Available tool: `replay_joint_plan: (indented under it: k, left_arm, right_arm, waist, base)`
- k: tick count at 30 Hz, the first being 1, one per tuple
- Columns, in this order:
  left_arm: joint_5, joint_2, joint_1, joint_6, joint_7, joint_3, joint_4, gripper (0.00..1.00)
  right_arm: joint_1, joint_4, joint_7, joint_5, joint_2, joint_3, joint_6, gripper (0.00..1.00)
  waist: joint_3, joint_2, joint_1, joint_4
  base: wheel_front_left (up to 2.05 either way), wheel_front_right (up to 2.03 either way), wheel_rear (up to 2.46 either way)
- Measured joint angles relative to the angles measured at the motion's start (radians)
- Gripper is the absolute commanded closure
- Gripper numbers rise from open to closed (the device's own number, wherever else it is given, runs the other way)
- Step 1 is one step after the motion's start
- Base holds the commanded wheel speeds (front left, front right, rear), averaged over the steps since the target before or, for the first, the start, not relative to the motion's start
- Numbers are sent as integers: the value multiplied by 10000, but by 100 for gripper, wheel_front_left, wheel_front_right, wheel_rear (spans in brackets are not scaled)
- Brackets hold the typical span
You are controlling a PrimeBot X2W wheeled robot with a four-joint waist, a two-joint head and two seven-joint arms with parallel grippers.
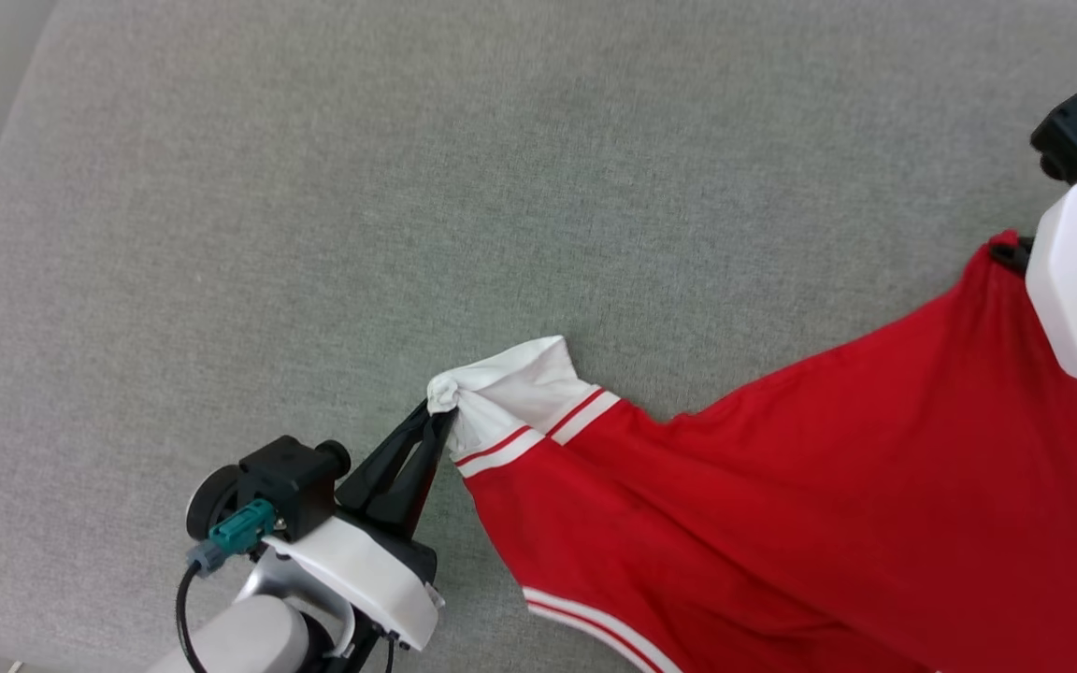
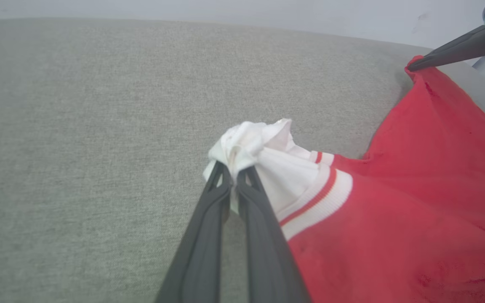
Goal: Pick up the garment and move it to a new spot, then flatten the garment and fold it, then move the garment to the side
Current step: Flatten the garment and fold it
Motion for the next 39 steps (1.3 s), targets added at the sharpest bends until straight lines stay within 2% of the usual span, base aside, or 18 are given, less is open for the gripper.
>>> replay_joint_plan:
  k: [5,8,13,18,27,35,39]
  left_arm:
    - [230,326,-342,-10,125,65,-359,100]
    - [397,546,-800,-63,309,167,-527,100]
    - [476,631,-2065,-328,773,416,-698,100]
    - [621,629,-3890,-727,1329,769,-520,100]
    - [907,462,-7984,-1624,2380,1404,556,100]
    - [871,-123,-11411,-2347,2863,1927,2301,100]
    - [953,-203,-12994,-2638,2819,2134,3325,100]
  right_arm:
    - [281,-221,-1394,121,-357,-245,0,100]
    - [325,-326,-2232,228,-360,-640,0,100]
    - [270,-466,-3348,-113,-167,-1425,0,100]
    - [-255,-481,-3820,-878,159,-2326,0,100]
    - [-2871,75,-4050,-2713,1112,-3684,0,100]
    - [-5786,1244,-4289,-4194,1921,-3762,0,100]
    - [-7209,1860,-4535,-4727,2127,-3668,0,100]
  waist:
    - [-772,0,0,-160]
    - [-1203,0,-1,-315]
    - [-1672,0,-2,-707]
    - [-1716,0,-3,-1071]
    - [-781,0,-1,-1431]
    - [244,0,-1,-1651]
    - [752,0,-1,-1671]
  base:
    - [0,0,0]
    - [0,0,0]
    - [0,0,0]
    - [0,0,0]
    - [0,0,0]
    - [0,0,0]
    - [0,0,0]
